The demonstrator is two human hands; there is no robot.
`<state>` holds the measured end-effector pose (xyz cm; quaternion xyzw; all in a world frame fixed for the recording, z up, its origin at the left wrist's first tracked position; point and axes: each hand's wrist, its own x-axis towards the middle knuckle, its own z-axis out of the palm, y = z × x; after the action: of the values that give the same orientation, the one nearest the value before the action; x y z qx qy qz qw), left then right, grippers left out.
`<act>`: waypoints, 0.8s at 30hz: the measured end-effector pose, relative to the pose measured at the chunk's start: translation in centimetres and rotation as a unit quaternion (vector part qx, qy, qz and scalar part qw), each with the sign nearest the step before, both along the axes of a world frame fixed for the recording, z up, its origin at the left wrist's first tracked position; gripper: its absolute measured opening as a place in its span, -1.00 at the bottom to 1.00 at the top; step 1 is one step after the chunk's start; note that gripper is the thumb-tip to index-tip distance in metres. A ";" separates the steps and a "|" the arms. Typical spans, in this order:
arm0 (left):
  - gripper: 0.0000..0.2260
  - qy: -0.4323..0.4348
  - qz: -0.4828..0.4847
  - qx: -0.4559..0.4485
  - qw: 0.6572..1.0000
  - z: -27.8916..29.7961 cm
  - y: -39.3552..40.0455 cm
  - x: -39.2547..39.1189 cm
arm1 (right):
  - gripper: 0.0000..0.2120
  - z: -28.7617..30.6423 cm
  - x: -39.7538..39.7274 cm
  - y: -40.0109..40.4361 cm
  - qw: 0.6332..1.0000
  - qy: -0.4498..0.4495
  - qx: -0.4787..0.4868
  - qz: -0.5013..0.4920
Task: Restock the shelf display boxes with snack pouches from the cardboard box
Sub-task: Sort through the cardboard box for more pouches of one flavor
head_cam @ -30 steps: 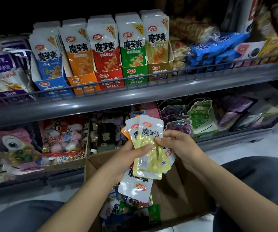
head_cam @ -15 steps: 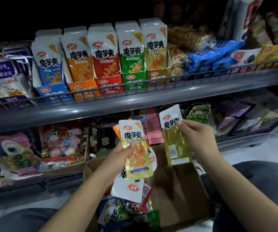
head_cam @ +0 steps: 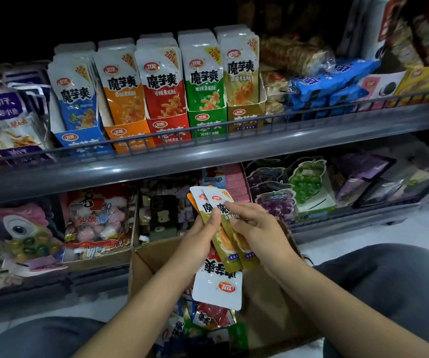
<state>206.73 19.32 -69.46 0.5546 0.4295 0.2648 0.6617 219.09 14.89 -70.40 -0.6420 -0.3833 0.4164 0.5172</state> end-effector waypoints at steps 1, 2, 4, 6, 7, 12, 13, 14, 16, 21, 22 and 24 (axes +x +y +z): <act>-0.64 -0.001 0.004 -0.009 1.000 -0.1 0.2 -0.1 | -0.72 -0.2 0.2 0.2 0.999 -0.051 0.005 0.004; -0.67 -0.007 -0.001 -0.025 1.000 -0.1 0.4 -0.2 | -0.69 -0.3 0.4 0.3 0.996 -0.084 0.004 0.007; -0.70 -0.058 -0.002 -0.112 0.992 -0.1 0.8 -0.2 | -0.53 -0.5 1.0 0.5 0.996 -0.088 -0.025 0.012; -0.71 -0.091 0.011 -0.165 0.982 0.2 0.9 -0.3 | -0.29 -0.5 1.7 0.8 0.997 -0.001 -0.070 0.026; -0.72 -0.087 0.009 -0.150 0.985 0.1 0.9 -0.5 | -0.28 -0.5 2.0 0.9 0.994 0.065 -0.080 0.044; -0.85 -0.048 0.005 -0.033 0.998 0.5 1.0 -0.7 | -0.74 0.6 2.7 1.2 0.976 0.209 -0.039 0.056; -0.85 -0.043 0.007 -0.021 0.999 0.4 1.2 -0.6 | -0.76 0.7 2.9 1.4 0.975 0.213 -0.028 0.050; -0.85 -0.039 0.011 -0.011 0.999 0.6 1.3 -0.5 | -0.78 0.9 2.9 1.4 0.975 0.215 -0.019 0.047; -0.86 -0.049 0.012 0.003 0.999 1.0 1.5 -0.4 | -0.81 1.1 3.0 1.7 0.979 0.202 -0.013 0.031; -0.85 -0.041 0.022 0.037 0.998 2.1 2.3 0.0 | -0.72 2.2 2.9 2.4 0.987 0.152 0.026 -0.050; -0.83 -0.038 0.016 0.053 0.998 2.5 2.5 0.1 | -0.72 2.7 3.0 2.6 0.987 0.139 0.036 -0.069; -0.82 -0.039 0.006 0.081 0.996 3.4 2.9 0.3 | -0.69 3.8 3.2 3.0 0.986 0.117 0.058 -0.101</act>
<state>207.03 22.21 -66.10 0.5928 0.3836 0.3240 0.6296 222.33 17.87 -66.61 -0.5930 -0.2767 0.4116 0.6343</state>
